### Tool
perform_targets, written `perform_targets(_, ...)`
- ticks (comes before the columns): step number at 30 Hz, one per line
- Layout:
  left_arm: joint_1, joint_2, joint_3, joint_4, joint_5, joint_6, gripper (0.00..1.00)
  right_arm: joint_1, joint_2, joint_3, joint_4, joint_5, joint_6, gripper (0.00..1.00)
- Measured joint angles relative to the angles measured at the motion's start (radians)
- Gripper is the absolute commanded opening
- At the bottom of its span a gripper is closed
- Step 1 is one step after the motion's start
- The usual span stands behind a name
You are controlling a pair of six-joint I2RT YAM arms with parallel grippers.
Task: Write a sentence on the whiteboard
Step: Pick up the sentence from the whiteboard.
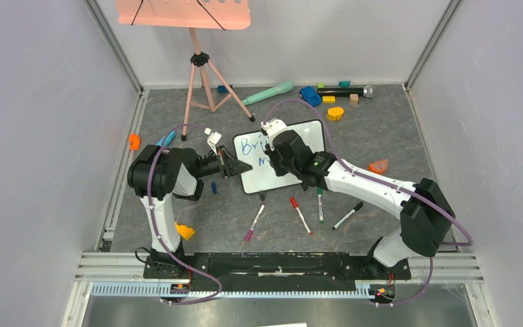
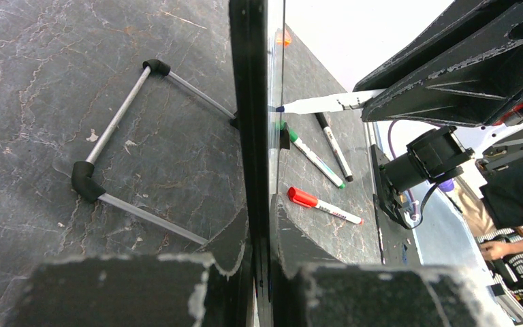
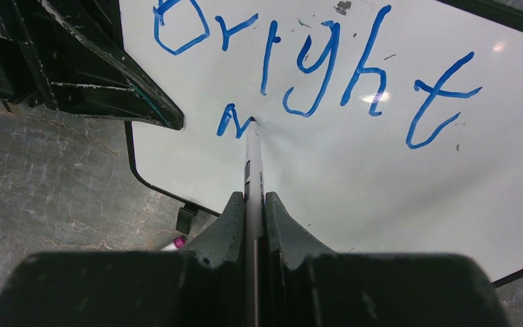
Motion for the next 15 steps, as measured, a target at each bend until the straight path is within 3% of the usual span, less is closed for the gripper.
perform_targets(15,0.000,0.001,0.002,0.000,0.001,0.000,0.03,-0.004,-0.033,-0.066,0.013,-0.006,0.007,0.00)
